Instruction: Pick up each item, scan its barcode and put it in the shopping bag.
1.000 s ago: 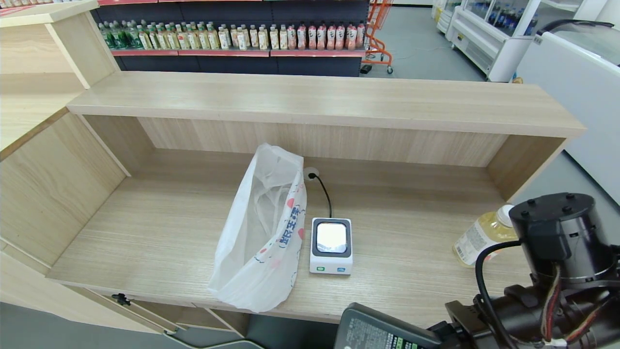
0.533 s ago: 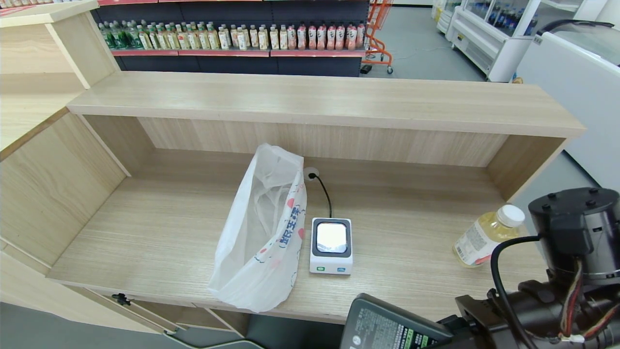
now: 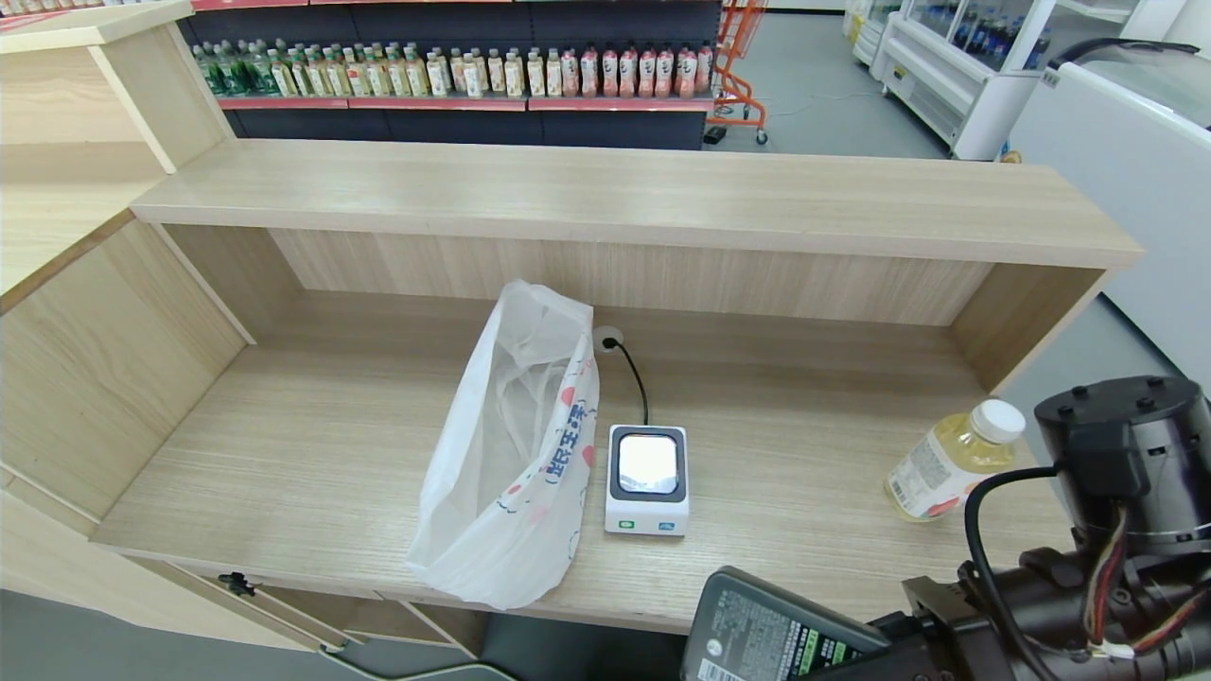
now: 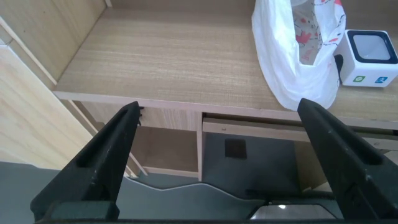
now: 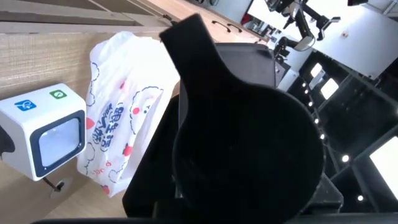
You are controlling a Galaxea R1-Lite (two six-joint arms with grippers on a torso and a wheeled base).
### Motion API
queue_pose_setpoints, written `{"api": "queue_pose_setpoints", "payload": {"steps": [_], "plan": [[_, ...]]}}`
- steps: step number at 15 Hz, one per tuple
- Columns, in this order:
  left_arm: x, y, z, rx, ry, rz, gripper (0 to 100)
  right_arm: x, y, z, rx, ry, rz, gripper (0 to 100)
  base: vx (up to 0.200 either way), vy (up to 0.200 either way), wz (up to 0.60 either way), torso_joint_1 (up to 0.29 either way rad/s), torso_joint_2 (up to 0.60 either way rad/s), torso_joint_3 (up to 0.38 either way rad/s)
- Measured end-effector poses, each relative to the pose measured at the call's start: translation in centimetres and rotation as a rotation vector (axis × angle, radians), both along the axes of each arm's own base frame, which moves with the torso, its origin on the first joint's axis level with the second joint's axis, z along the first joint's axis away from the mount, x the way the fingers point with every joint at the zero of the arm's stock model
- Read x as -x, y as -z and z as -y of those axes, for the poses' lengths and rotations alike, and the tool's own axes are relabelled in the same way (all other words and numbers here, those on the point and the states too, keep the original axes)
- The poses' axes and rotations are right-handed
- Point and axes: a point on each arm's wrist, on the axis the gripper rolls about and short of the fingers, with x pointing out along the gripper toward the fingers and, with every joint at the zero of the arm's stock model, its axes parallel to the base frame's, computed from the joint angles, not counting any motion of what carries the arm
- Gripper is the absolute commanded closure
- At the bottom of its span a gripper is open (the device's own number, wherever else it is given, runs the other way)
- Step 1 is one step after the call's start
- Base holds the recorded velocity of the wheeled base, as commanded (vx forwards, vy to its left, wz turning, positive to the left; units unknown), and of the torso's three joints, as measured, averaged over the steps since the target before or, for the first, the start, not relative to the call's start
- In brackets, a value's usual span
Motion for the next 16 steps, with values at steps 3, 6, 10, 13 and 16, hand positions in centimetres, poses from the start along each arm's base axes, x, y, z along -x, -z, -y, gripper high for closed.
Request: {"api": "queue_pose_setpoints", "payload": {"steps": [3,6,10,13,16], "plan": [[0.0,0.0,0.0,0.0,0.0,0.0,0,-0.06,0.1,0.11,0.003,0.006,-0.004,100,0.0,0.0,0.0,0.0,0.0,0.0],[0.0,0.0,0.0,0.0,0.0,0.0,0,-0.21,0.04,0.26,0.0,0.014,-0.004,100,0.0,0.0,0.0,0.0,0.0,0.0],[0.0,0.0,0.0,0.0,0.0,0.0,0,-0.14,0.28,0.64,0.003,0.02,-0.018,100,0.0,0.0,0.0,0.0,0.0,0.0],[0.0,0.0,0.0,0.0,0.0,0.0,0,-0.28,0.25,0.58,-0.001,0.021,-0.013,100,0.0,0.0,0.0,0.0,0.0,0.0],[0.0,0.0,0.0,0.0,0.0,0.0,0,-0.14,0.15,0.7,-0.001,0.023,-0.012,100,0.0,0.0,0.0,0.0,0.0,0.0]]}}
